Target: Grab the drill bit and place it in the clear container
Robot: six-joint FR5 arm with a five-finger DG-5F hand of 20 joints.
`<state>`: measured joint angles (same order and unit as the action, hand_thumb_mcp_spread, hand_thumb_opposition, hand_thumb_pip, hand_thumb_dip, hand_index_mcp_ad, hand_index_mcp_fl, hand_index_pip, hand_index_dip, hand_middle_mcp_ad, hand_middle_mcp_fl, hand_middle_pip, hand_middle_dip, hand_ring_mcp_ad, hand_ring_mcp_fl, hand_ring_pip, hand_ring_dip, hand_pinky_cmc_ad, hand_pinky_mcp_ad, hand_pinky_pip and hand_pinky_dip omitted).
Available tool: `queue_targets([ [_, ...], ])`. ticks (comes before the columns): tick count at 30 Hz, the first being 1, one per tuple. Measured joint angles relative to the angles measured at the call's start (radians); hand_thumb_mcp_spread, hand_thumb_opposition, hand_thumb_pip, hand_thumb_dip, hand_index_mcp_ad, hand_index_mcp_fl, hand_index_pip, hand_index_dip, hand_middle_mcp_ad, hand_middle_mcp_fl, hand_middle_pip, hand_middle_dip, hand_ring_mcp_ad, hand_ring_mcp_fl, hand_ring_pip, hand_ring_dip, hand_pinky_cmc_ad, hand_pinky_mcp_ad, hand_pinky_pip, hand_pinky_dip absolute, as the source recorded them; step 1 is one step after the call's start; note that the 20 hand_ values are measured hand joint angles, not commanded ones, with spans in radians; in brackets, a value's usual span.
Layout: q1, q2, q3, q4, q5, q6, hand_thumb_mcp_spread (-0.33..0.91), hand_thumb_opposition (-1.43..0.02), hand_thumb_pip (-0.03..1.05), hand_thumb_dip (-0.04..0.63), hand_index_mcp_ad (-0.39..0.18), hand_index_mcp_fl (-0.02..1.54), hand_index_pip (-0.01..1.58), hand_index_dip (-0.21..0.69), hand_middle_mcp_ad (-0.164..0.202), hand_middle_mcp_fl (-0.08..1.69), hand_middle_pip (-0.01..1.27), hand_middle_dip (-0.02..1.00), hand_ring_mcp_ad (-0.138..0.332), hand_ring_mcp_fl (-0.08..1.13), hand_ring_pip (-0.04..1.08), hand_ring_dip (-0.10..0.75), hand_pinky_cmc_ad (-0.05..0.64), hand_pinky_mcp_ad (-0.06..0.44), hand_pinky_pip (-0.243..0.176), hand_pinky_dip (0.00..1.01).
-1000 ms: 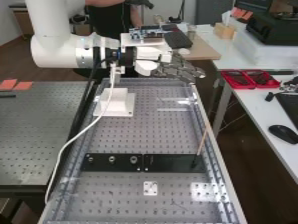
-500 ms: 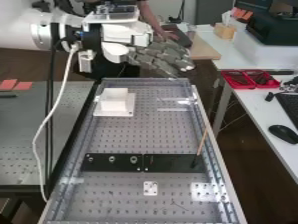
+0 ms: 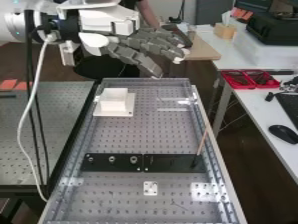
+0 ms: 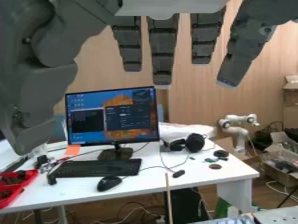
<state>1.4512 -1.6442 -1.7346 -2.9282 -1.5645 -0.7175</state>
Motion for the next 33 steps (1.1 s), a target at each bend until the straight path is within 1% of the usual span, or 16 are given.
queue_targets([
  [3, 0.0, 0.005, 0.005, -0.007, -0.007, -0.008, 0.28, -0.7, 0.42, 0.098, -0.026, 0.13, 0.13, 0.185, 0.091, 0.22, 0.11, 0.42, 0.209, 0.01, 0.1, 0.129, 0.426, 0.33, -0.089, 0.54],
  [6, 0.001, 0.006, 0.009, -0.014, -0.013, -0.012, 0.28, -0.7, 0.42, 0.101, -0.026, 0.13, 0.13, 0.204, 0.091, 0.22, 0.11, 0.42, 0.209, 0.01, 0.1, 0.133, 0.426, 0.33, -0.089, 0.54],
  [8, 0.002, 0.006, 0.013, -0.018, -0.018, -0.009, 0.28, -0.7, 0.42, 0.089, -0.026, 0.13, 0.13, 0.202, 0.091, 0.22, 0.11, 0.41, 0.209, 0.01, 0.1, 0.129, 0.426, 0.33, -0.089, 0.54],
  [14, 0.004, 0.004, 0.02, -0.019, -0.022, -0.019, 0.28, -0.7, 0.42, 0.089, -0.026, 0.13, 0.13, 0.204, 0.091, 0.22, 0.12, 0.41, 0.209, 0.01, 0.1, 0.133, 0.429, 0.33, -0.089, 0.54],
  [20, 0.003, 0.003, 0.019, -0.01, -0.022, -0.018, 0.28, -0.7, 0.42, 0.089, -0.031, 0.13, 0.13, 0.204, 0.091, 0.22, 0.12, 0.41, 0.209, 0.01, 0.1, 0.133, 0.429, 0.33, -0.089, 0.54],
  [25, 0.002, 0.004, 0.017, -0.009, -0.024, -0.018, 0.28, -0.7, 0.42, 0.087, -0.016, 0.13, 0.13, 0.204, 0.089, 0.22, 0.12, 0.41, 0.209, 0.01, 0.1, 0.133, 0.429, 0.33, -0.089, 0.54],
  [33, 0.002, -0.002, 0.018, 0.0, -0.027, -0.01, 0.28, -0.7, 0.42, 0.091, -0.016, 0.13, 0.13, 0.204, 0.089, 0.22, 0.12, 0.41, 0.209, 0.01, 0.1, 0.133, 0.429, 0.33, -0.089, 0.54],
])
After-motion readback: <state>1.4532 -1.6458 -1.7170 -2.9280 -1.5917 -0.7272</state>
